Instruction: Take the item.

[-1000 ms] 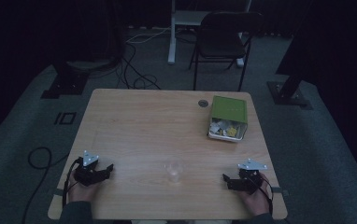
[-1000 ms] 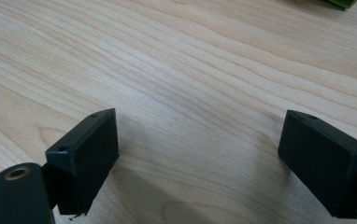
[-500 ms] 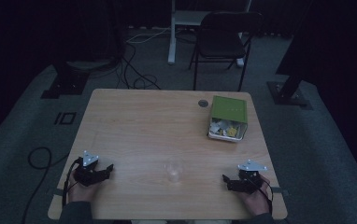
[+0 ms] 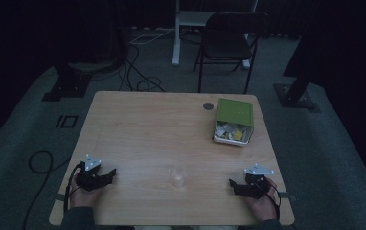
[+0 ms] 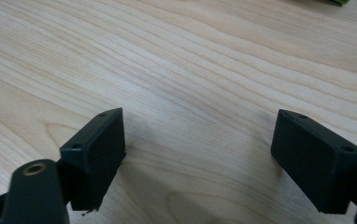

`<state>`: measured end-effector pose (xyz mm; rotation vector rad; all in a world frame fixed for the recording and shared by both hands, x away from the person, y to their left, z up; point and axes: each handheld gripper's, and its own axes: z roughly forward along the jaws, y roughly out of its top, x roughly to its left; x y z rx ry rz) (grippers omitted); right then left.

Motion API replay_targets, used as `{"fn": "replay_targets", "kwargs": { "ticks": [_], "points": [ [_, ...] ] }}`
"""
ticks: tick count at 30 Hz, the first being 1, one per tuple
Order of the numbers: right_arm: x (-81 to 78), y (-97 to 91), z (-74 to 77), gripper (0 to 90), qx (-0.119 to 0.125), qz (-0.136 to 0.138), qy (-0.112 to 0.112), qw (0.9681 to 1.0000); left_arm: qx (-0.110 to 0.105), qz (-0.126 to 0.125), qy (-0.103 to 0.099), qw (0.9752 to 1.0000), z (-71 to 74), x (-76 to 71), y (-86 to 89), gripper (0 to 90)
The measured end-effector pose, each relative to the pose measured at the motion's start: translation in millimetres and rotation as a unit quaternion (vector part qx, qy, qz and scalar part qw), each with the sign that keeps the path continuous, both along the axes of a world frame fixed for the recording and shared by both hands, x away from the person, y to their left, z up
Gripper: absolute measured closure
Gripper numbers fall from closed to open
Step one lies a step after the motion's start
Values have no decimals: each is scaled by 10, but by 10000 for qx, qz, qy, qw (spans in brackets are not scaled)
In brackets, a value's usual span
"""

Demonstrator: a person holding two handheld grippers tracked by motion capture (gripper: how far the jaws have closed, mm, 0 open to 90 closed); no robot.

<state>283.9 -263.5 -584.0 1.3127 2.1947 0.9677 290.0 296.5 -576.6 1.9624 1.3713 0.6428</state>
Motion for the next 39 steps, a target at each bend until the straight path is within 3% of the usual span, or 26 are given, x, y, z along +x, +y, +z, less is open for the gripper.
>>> {"fn": "replay_targets", "kwargs": {
  "ticks": [3,13,19,32,39],
  "points": [
    [-6,6,25,204,57,-10,66,10000,-1,3,0,10000,0,0,-1,293],
    [-50,51,220,247,78,23,-155,9998,0,34,5,10000,1,-4,-6,293],
    [-32,44,264,245,148,68,-81,9998,0,44,5,10000,1,-5,-7,293],
    [16,60,363,241,18,72,-267,9996,-5,48,0,10000,0,-5,-8,292],
    [81,74,426,244,74,114,-289,9995,-2,45,3,10000,0,-6,-7,292]
  ]
}}
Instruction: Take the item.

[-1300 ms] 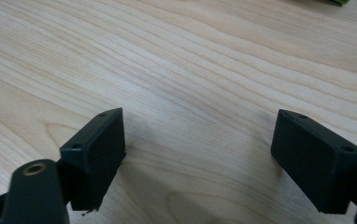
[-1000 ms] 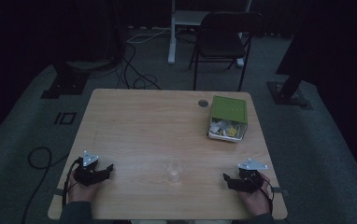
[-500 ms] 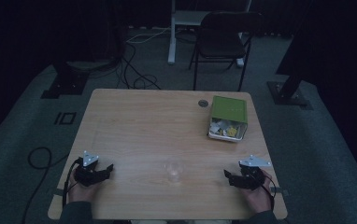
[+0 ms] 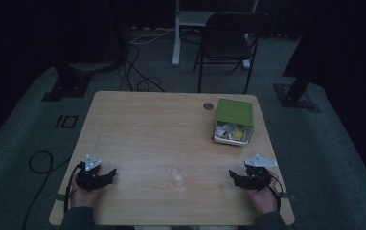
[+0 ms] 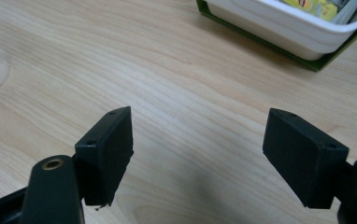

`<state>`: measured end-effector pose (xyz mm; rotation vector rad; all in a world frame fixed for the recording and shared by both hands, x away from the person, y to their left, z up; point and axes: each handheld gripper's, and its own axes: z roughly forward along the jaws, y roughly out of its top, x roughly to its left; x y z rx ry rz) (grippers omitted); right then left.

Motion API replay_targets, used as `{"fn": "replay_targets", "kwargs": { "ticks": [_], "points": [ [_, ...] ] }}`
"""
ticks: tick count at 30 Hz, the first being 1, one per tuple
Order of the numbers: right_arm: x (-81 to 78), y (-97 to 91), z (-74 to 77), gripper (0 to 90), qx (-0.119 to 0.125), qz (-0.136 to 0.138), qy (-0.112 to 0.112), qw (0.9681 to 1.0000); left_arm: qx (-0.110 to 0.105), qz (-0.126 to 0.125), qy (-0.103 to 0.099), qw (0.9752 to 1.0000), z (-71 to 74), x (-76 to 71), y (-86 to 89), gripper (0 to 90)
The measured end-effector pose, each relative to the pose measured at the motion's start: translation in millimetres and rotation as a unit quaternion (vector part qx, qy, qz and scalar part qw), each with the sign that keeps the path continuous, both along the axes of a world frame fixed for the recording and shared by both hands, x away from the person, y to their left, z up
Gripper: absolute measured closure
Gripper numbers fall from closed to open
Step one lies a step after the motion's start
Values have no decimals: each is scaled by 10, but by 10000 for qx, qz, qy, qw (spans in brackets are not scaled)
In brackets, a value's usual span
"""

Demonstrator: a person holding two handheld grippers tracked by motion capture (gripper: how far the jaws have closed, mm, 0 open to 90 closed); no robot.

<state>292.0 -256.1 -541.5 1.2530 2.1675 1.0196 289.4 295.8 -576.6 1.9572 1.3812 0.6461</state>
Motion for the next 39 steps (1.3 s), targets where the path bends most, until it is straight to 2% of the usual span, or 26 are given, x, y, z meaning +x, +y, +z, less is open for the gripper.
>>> {"fn": "replay_targets", "kwargs": {
  "ticks": [11,14,17,23,39],
  "points": [
    [90,20,91,265,-30,6,-93,10000,-4,3,-2,10000,0,0,0,292],
    [122,34,113,269,-74,5,-145,9999,-3,4,-1,10000,0,0,0,292],
    [165,70,130,280,-238,-34,-198,9995,-2,4,-3,10000,0,0,0,293],
    [228,115,136,295,-289,1,-232,9993,-2,3,-2,10000,0,0,0,293],
    [399,277,144,301,-122,218,-350,9991,-1,3,1,10000,0,0,0,293]
  ]
}}
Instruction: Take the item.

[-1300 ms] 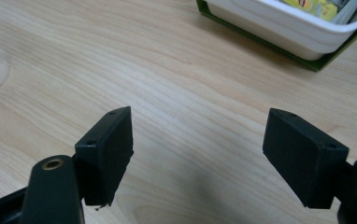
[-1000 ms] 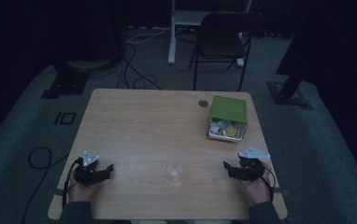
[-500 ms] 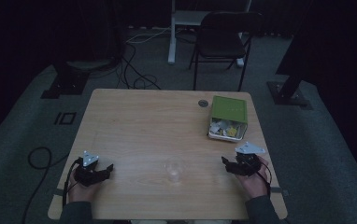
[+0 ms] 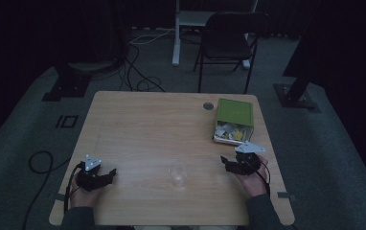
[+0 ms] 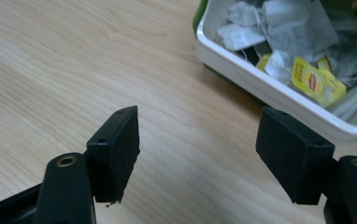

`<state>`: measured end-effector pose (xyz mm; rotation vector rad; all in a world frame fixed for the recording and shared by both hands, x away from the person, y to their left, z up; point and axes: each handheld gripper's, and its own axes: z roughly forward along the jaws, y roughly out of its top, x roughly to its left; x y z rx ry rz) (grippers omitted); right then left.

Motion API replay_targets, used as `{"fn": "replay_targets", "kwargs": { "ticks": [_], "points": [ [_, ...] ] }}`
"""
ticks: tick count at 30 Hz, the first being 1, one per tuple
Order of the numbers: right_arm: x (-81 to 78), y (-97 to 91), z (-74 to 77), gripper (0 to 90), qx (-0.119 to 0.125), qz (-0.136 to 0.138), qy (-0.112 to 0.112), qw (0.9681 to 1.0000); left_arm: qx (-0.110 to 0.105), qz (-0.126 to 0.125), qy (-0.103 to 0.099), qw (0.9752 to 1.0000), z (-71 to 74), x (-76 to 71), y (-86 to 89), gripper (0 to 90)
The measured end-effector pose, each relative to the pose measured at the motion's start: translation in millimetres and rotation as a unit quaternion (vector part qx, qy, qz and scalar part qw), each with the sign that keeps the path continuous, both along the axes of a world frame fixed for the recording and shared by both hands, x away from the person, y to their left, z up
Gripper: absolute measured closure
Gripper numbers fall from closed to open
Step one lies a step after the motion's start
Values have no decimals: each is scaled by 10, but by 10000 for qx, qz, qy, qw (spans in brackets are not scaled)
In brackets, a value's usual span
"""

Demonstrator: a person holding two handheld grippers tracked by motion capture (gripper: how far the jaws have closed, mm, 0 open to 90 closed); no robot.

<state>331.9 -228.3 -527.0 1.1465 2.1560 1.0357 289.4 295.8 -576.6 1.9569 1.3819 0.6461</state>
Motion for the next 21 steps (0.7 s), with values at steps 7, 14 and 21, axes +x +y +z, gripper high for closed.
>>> {"fn": "replay_targets", "kwargs": {
  "ticks": [7,14,21],
  "points": [
    [122,40,-7,300,-27,38,3,10000,2,-6,0,10000,0,1,1,292],
    [211,38,0,309,-60,25,-51,10000,0,-11,-5,10000,-1,2,2,292],
    [278,28,-31,315,-8,22,-105,9999,0,-13,-7,10000,-1,2,2,292]
  ]
}}
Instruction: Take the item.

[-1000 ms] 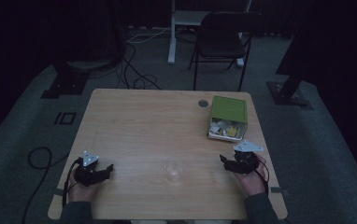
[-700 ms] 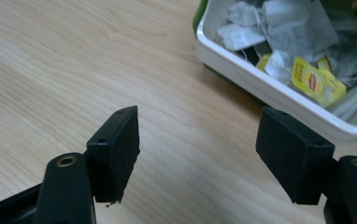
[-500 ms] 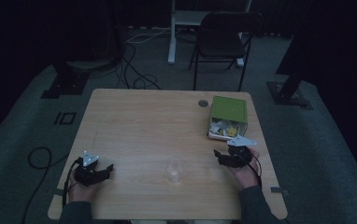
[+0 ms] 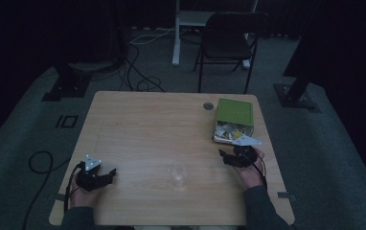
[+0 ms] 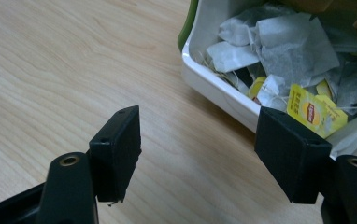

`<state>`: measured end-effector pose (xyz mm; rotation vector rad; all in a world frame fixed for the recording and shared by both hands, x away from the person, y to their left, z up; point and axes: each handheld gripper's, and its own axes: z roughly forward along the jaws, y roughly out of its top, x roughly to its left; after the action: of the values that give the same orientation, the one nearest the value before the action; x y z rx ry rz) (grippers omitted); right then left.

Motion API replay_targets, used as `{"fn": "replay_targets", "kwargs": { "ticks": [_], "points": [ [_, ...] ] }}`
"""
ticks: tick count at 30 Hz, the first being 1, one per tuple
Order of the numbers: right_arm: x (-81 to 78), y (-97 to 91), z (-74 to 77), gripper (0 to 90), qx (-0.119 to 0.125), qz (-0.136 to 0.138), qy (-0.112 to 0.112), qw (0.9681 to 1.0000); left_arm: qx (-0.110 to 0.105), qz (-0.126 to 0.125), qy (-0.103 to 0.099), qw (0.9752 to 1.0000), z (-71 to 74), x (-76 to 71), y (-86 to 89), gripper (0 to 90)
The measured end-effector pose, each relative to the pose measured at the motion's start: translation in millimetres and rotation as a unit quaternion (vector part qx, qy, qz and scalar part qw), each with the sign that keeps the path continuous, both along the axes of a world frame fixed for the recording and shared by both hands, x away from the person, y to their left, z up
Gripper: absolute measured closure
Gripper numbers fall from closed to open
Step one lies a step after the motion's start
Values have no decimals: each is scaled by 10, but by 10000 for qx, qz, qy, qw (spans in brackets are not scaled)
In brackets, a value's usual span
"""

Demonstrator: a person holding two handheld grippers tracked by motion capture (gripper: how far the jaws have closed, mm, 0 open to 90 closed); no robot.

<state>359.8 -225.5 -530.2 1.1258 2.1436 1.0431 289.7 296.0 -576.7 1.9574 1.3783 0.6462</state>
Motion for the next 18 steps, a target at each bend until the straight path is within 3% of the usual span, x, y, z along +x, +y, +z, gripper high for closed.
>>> {"fn": "replay_targets", "kwargs": {
  "ticks": [10,15,18],
  "points": [
    [124,45,92,314,-94,36,-146,9998,6,-4,4,10000,1,0,1,291],
    [193,63,77,323,-109,15,-139,9998,5,-5,3,10000,1,0,1,291],
    [267,63,38,375,-83,10,-7,10000,4,-4,2,10000,0,0,1,291]
  ]
}}
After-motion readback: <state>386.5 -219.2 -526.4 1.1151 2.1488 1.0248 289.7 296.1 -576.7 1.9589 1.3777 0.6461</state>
